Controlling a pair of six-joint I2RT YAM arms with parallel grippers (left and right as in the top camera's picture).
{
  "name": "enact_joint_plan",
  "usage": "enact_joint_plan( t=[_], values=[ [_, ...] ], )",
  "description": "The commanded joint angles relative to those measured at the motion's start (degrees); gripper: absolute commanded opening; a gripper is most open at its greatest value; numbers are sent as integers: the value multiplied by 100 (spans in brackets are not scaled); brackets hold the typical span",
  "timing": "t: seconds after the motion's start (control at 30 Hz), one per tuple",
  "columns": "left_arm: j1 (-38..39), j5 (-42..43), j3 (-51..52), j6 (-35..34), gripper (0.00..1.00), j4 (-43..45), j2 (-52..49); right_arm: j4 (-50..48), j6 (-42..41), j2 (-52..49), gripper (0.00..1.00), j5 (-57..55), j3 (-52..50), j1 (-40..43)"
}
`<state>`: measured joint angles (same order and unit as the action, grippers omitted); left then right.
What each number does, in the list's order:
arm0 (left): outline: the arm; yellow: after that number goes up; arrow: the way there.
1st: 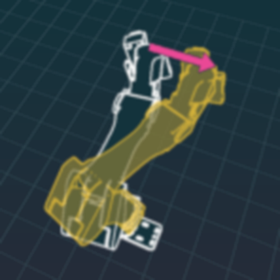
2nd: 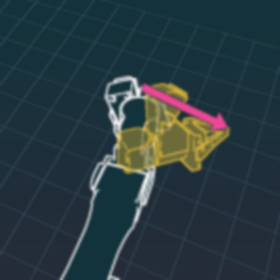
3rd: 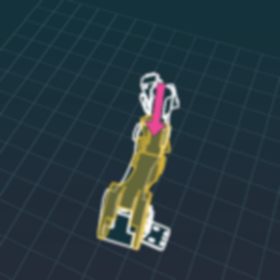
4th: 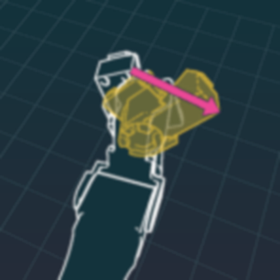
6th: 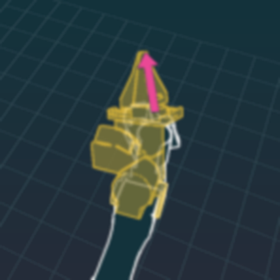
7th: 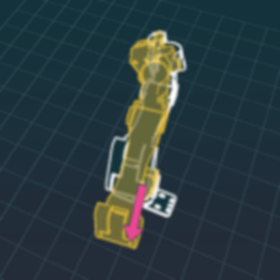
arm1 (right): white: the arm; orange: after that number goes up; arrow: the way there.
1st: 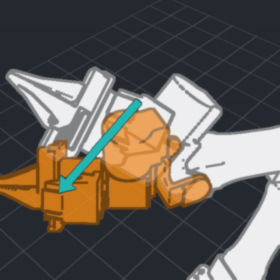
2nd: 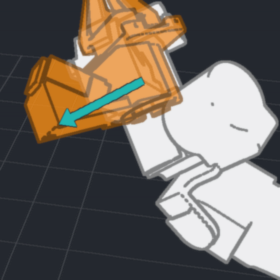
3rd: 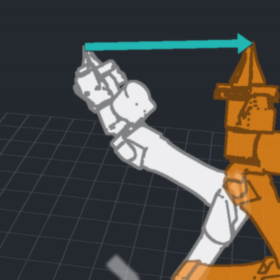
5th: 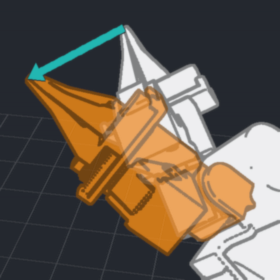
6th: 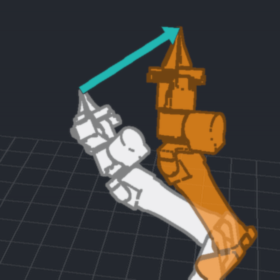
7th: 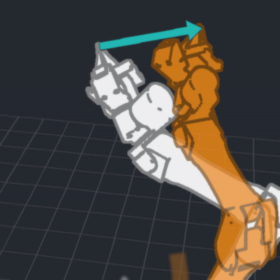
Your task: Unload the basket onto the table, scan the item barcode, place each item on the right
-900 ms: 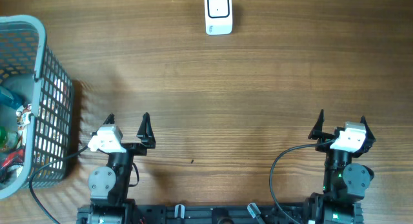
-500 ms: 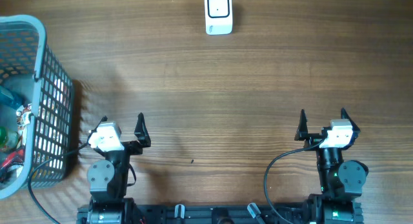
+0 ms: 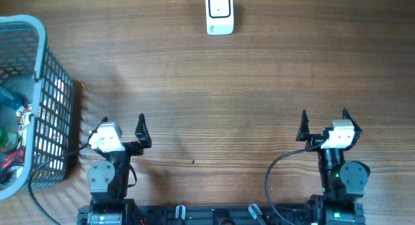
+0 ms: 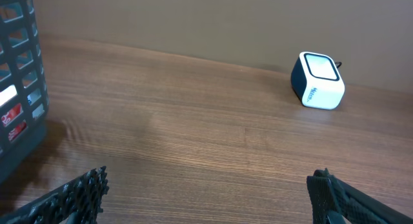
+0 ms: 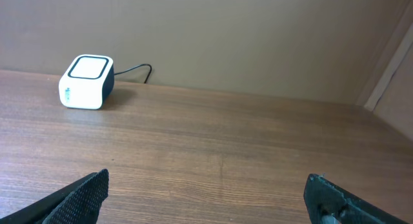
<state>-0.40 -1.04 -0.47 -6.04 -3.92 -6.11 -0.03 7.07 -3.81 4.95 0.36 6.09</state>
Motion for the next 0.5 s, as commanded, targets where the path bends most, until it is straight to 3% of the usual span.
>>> enact_joint_plan(
  t=[0.0,0.17,0.33,0.37,0.43,0.47],
  values=[
    [-31,-74,13,133,100,-17,4,-26,-103,-22,100,111,-4,-24],
    [-31,-57,13,111,100,-13,2,-26,-105,-22,100,111,-4,-24],
    [-2,4426,13,-2798,100,1113,4,-26,-105,-22,100,109,-4,-24],
    [-2,5139,13,-3032,100,1709,4,-26,-105,-22,100,111,-4,-24],
    [-2,5718,-15,-3134,100,2990,4,-26,-105,-22,100,111,-4,-24],
    [-4,5698,-72,-3211,100,3213,4,-26,-105,-22,100,111,-4,-24]
  ],
)
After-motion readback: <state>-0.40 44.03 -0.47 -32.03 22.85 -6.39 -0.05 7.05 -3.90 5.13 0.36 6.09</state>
